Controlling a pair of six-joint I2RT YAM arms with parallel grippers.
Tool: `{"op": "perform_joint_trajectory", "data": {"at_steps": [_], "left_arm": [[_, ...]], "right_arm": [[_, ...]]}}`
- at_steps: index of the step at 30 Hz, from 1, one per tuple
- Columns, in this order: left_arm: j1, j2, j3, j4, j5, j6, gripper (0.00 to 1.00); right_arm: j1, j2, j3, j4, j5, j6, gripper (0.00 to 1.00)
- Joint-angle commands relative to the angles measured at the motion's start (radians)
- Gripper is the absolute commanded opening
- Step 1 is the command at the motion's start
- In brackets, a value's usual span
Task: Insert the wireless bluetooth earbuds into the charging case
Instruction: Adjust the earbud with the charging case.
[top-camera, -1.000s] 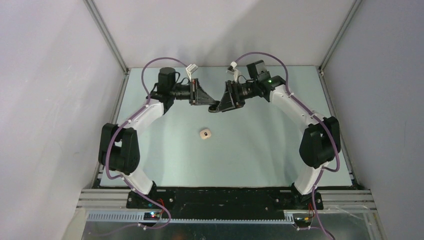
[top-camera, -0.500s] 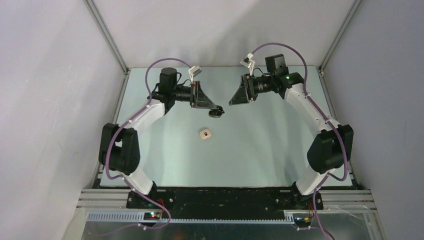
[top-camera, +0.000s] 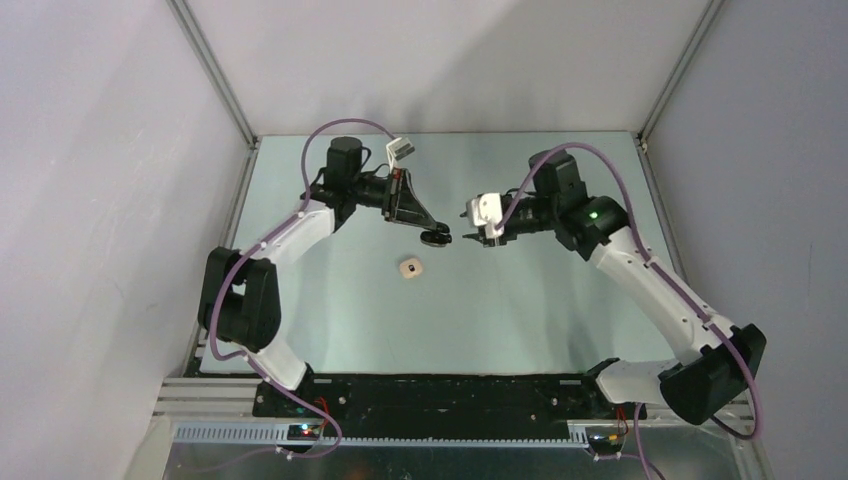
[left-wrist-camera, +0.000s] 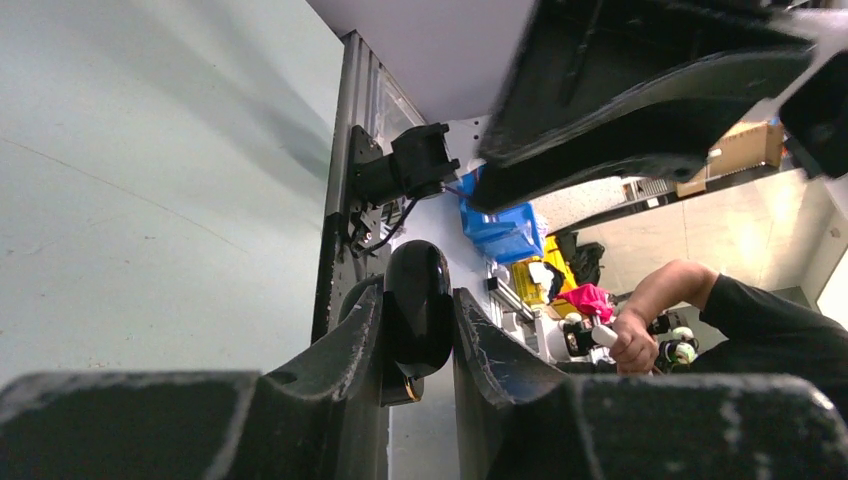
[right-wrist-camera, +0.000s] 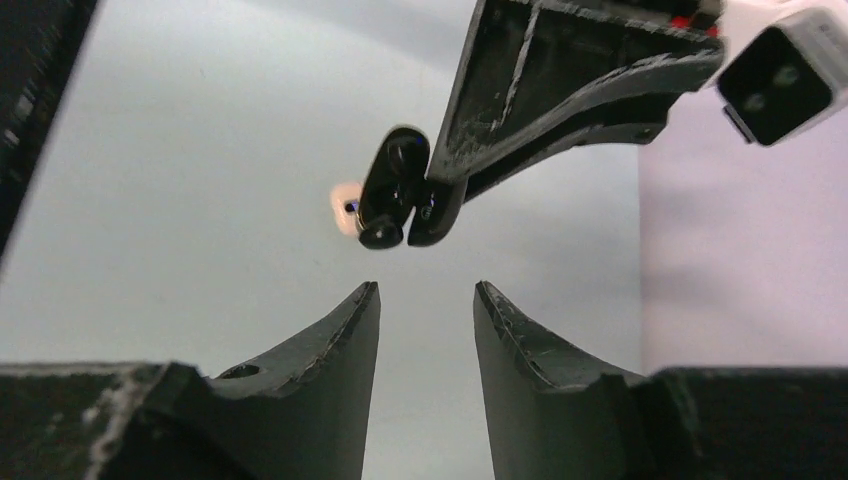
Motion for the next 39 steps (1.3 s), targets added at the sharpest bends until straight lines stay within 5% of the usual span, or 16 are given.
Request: {"op": "perform_joint_trajectory", "data": {"at_steps": [1, 13, 28, 39], "left_arm": [[-0.006, -0.041, 0.020, 0.022, 0.048, -0.011, 0.00], [-0.006, -0.022, 0.033, 0.022, 0.057, -0.031, 0.00], [-0.014, -0.018, 0.041, 0.023, 0.052, -0.043, 0.00], [-0.027, -0.022, 0.039, 0.025, 0.053, -0.047, 0.00]], "right_arm": [[0.041, 0.031, -0.064, 0.046, 0.149, -0.271, 0.43], [0.107, 0.000, -0.093, 0.131, 0.170, -0.433, 0.43], [0.149, -0.058, -0.093, -0.021, 0.114, -0.639, 0.45], [0.184, -0.038, -0.093, -0.022, 0.133, -0.705, 0.37]]}}
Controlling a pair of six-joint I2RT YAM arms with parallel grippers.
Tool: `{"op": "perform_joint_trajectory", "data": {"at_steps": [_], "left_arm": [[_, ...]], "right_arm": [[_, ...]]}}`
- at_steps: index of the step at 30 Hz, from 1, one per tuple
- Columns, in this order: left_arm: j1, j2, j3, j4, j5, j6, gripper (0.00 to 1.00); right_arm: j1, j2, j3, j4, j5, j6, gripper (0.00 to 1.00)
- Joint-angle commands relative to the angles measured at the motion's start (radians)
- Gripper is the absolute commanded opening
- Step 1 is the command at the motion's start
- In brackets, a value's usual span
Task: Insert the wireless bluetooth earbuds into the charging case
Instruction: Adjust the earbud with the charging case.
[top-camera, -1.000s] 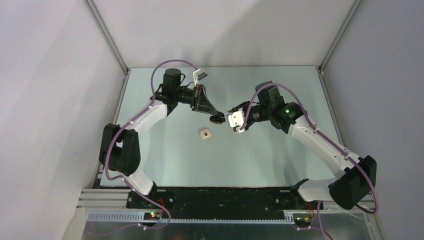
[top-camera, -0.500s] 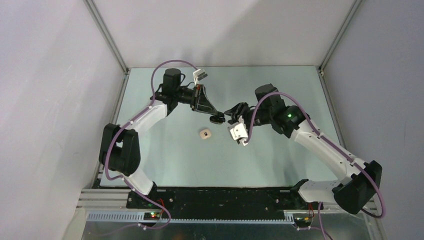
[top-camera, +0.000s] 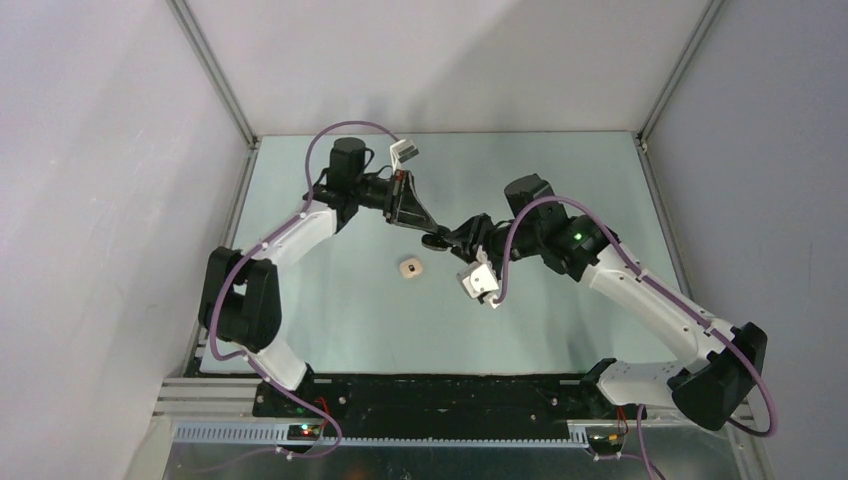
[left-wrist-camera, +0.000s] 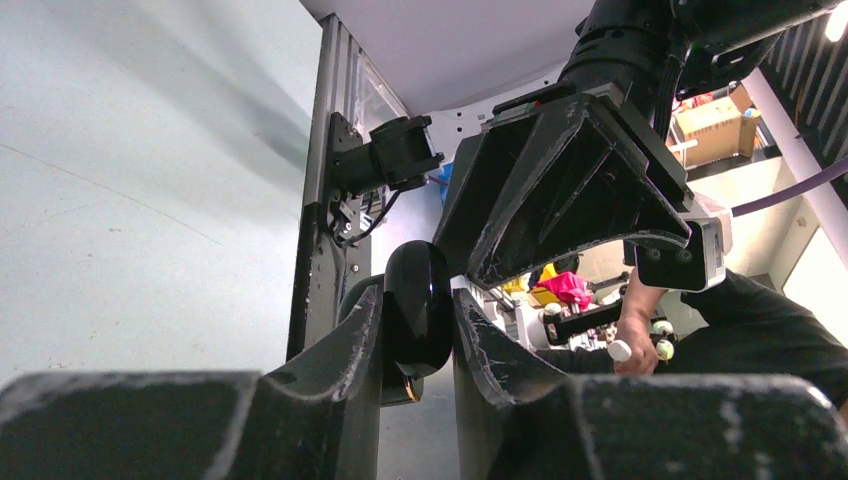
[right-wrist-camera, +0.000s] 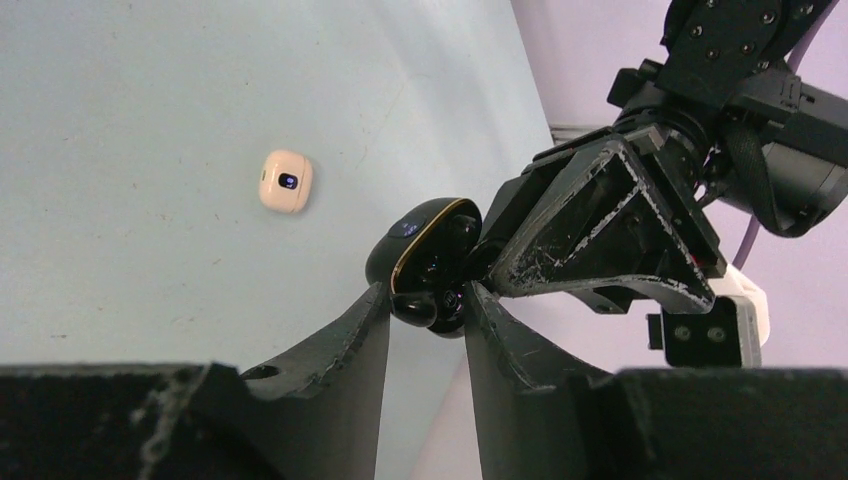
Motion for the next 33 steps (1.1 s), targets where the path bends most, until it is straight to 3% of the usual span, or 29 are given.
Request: {"op": "perform_joint_trajectory", "data": {"at_steps": [1, 12, 19, 33], "left_arm": [[-0.010, -0.023, 0.039, 0.025, 0.025, -0.012, 0.00], [-0.016, -0.024, 0.041, 0.025, 0.024, -0.008, 0.00], [-0.018, -0.022, 0.044, 0.024, 0.025, -0.008, 0.00], [-0.026, -0.012, 0.054, 0.026, 0.016, -0.001, 0.00]], "right_arm": [[0.008, -0.006, 0.013, -0.013, -0.007, -0.054, 0.37], [0.008, 0.024, 0.069, -0.136, 0.042, -0.096, 0.35], [0.008, 0.043, 0.078, -0.120, 0.070, -0.105, 0.34], [0.021, 0.061, 0.111, -0.107, 0.093, -0.058, 0.20]]}}
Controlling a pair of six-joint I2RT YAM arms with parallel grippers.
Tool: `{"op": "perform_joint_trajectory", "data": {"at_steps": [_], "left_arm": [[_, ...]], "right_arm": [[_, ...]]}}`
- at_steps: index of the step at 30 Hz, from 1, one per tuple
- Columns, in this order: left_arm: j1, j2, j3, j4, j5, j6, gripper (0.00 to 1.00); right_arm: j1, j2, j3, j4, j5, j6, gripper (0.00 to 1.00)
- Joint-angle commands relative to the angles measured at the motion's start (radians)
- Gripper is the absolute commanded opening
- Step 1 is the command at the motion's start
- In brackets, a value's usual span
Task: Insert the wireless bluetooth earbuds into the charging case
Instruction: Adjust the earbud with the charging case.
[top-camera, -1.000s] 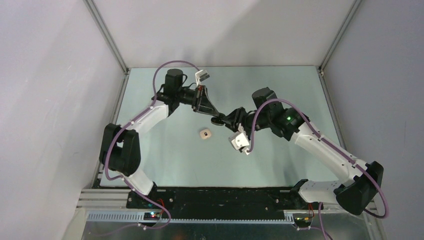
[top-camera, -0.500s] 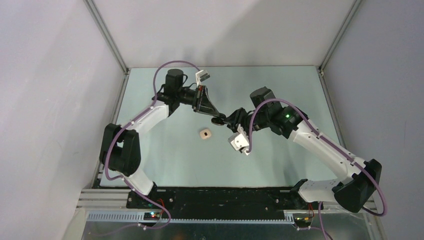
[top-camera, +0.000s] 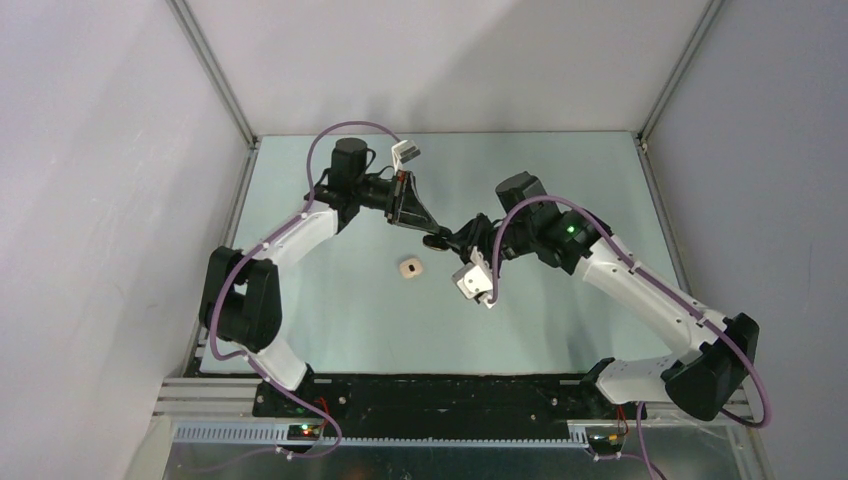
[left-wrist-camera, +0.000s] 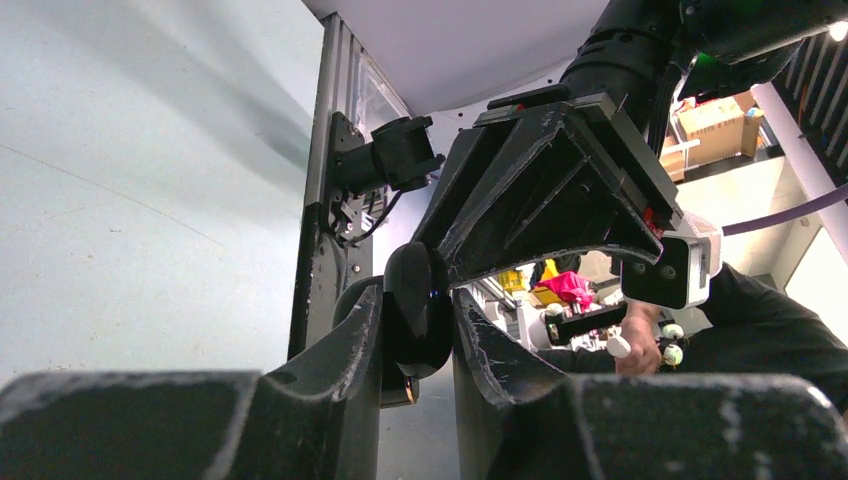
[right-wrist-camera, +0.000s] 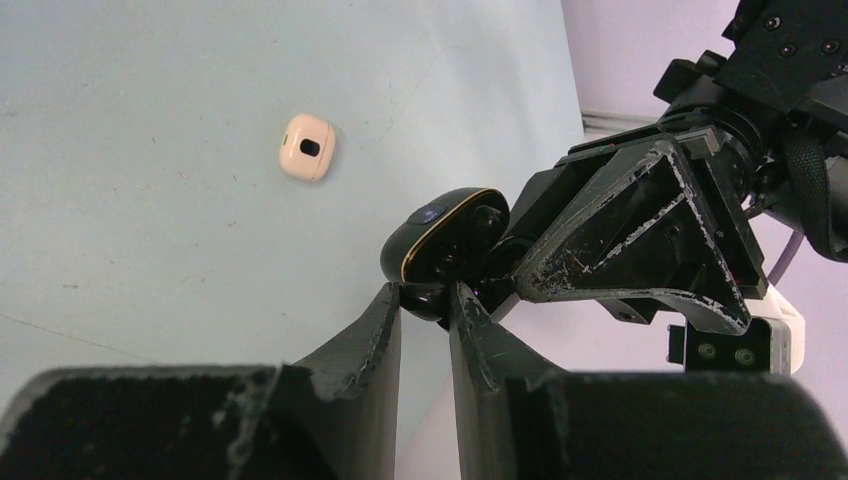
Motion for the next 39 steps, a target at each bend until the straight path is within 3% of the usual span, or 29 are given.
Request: {"op": "perform_joint_trajectory", "data": {"at_steps": [1, 9, 21, 30, 39], "left_arm": [[-0.015, -0.014, 0.057, 0.026, 0.022, 0.001, 0.00], [-0.016, -0.024, 0.069, 0.026, -0.002, 0.015, 0.00], [-0.016, -0.044, 0.067, 0.026, -0.030, 0.042, 0.00], [-0.014, -0.050, 0.066, 0.025, -0.018, 0.066, 0.00], [-0.011, -0.053, 0.057, 0.025, 0.022, 0.153, 0.00]], "right_arm": [[0.010, 0.015, 0.069, -0.012, 0.009, 0.068, 0.19], [0.047, 0.052, 0.157, -0.072, 0.002, 0.318, 0.15], [0.099, 0.081, 0.183, 0.048, 0.130, 0.762, 0.12], [0.094, 0.066, 0.186, 0.032, 0.150, 0.857, 0.11], [0.050, 0.025, 0.160, 0.011, 0.026, 0.809, 0.12]]}}
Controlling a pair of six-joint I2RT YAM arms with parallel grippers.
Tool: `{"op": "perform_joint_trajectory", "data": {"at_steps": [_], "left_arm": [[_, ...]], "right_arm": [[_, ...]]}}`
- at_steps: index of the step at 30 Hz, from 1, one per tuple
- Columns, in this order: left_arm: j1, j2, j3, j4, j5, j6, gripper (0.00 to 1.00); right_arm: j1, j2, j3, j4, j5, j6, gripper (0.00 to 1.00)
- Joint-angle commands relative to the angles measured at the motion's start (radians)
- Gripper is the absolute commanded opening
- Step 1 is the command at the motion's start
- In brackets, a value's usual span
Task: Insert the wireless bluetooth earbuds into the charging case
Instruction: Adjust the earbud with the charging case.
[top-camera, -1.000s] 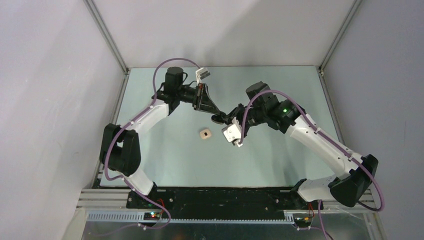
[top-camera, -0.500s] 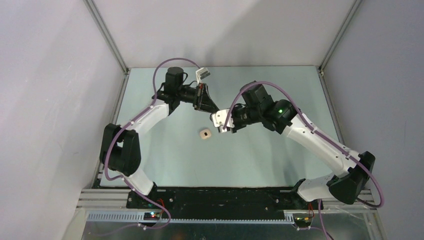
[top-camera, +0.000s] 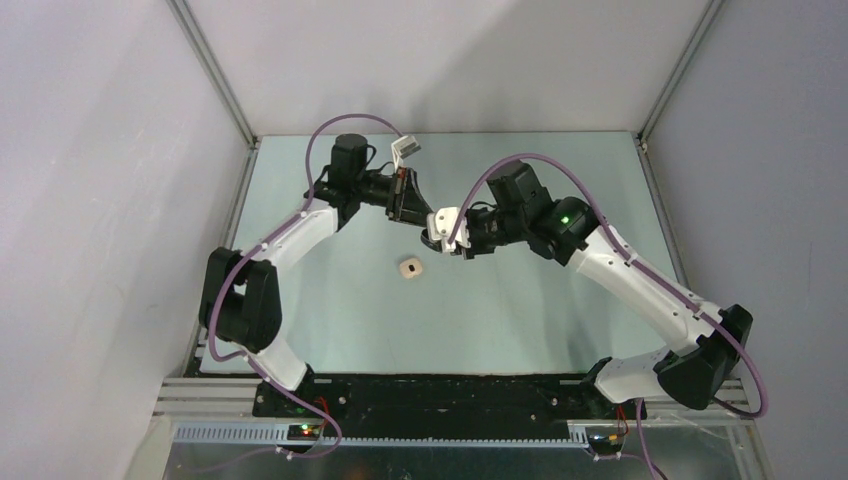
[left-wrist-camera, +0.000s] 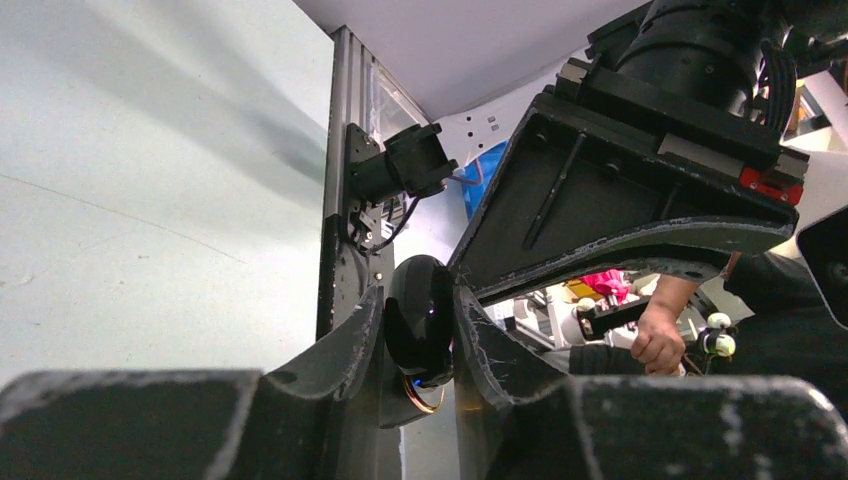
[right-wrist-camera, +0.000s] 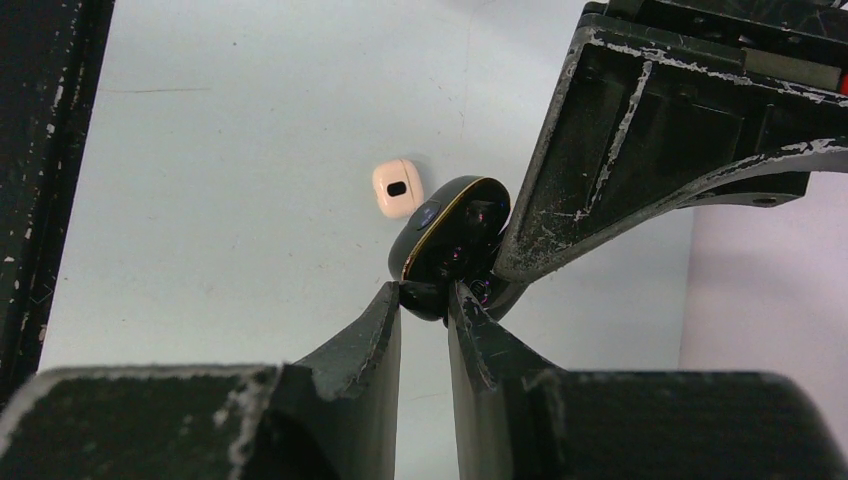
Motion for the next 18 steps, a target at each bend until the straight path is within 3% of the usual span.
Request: {"op": "perform_joint_trajectory", "data": {"at_steps": [1, 9, 18], "left_arm": [[-0.005, -0.054, 0.026, 0.027, 0.039, 0.100, 0.00], [0.002, -0.070, 0.009, 0.027, 0.055, 0.159, 0.00], [0.004, -0.068, 0.017, 0.027, 0.101, 0.210, 0.00]], "right_arm": [[-0.011, -0.038, 0.012, 0.010, -0.082, 0.017, 0.12], [-0.007, -0.035, 0.017, 0.042, -0.070, 0.141, 0.13], [-0.013, -0.062, -0.010, -0.007, -0.120, -0.035, 0.11]]}}
